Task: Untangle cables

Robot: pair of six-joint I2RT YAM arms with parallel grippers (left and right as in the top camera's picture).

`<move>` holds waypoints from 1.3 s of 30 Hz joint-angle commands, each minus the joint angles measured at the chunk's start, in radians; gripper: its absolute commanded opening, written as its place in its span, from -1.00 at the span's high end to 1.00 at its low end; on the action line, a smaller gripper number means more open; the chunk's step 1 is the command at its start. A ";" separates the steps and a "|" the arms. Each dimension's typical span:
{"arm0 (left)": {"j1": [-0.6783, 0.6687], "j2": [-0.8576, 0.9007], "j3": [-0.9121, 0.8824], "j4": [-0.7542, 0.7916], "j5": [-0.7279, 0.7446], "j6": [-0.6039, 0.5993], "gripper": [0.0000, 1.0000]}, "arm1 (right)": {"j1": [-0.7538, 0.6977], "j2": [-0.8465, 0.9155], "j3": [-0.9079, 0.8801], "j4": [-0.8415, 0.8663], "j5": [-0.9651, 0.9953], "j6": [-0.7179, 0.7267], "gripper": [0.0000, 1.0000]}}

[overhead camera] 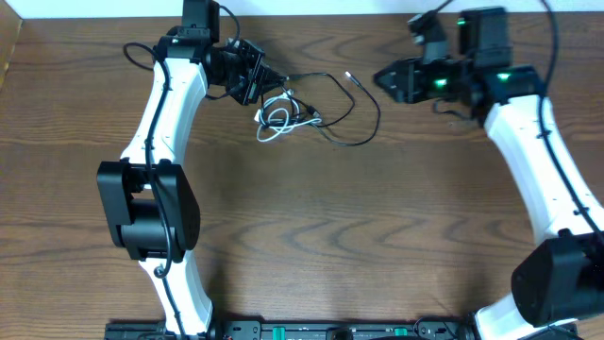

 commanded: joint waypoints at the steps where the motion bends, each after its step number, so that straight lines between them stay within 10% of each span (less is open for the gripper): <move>1: -0.001 -0.026 0.010 0.003 0.064 -0.246 0.85 | 0.098 0.037 0.000 0.000 0.068 0.185 0.00; 18: -0.035 -0.026 0.010 0.009 0.069 -0.030 0.86 | 0.368 0.285 0.001 0.241 0.162 0.584 -0.19; 33: -0.041 -0.026 0.010 0.009 0.052 -0.029 0.85 | 0.374 0.350 0.000 0.235 0.218 0.568 0.98; 39: -0.014 -0.026 0.010 0.008 0.046 0.100 0.85 | 0.288 0.342 0.001 0.076 0.238 0.414 0.98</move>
